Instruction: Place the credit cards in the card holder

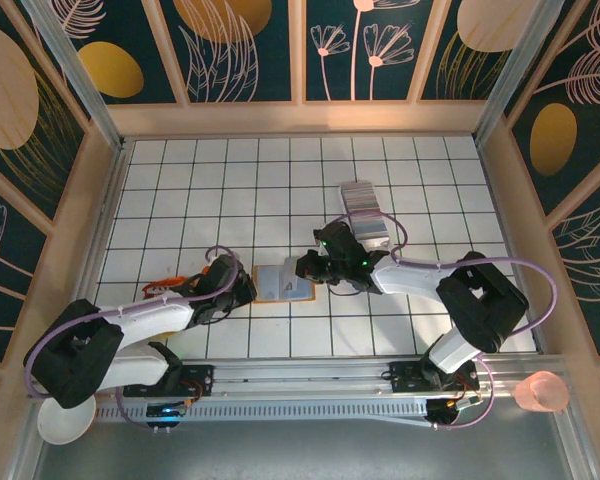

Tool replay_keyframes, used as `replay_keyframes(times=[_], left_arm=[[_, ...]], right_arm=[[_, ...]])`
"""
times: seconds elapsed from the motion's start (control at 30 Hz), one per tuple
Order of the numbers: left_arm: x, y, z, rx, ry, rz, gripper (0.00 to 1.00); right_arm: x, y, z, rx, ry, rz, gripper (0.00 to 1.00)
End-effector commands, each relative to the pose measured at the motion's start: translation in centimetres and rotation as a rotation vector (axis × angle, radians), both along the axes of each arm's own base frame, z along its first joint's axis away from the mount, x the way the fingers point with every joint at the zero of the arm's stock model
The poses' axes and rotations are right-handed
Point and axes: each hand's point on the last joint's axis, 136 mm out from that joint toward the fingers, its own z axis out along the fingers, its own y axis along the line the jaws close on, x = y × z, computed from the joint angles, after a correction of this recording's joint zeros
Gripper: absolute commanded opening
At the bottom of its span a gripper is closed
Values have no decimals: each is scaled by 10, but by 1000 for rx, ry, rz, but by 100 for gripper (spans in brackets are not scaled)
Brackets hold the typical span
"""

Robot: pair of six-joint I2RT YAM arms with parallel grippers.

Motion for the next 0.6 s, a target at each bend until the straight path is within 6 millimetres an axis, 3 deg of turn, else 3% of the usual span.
replay_keyframes(times=[0.0, 0.23, 0.4, 0.57], left_arm=[[-4, 0, -1, -9, 1, -9, 6], [-5, 1, -1, -9, 1, -7, 6], [-6, 2, 0, -10, -3, -6, 6], [-6, 2, 0, -11, -5, -7, 6]], right_arm=[[-1, 1, 2, 8, -8, -15, 0], [-4, 11, -9, 17, 19, -1, 0], [-6, 10, -20, -11, 39, -5, 0], [-7, 4, -20, -23, 31, -20, 0]])
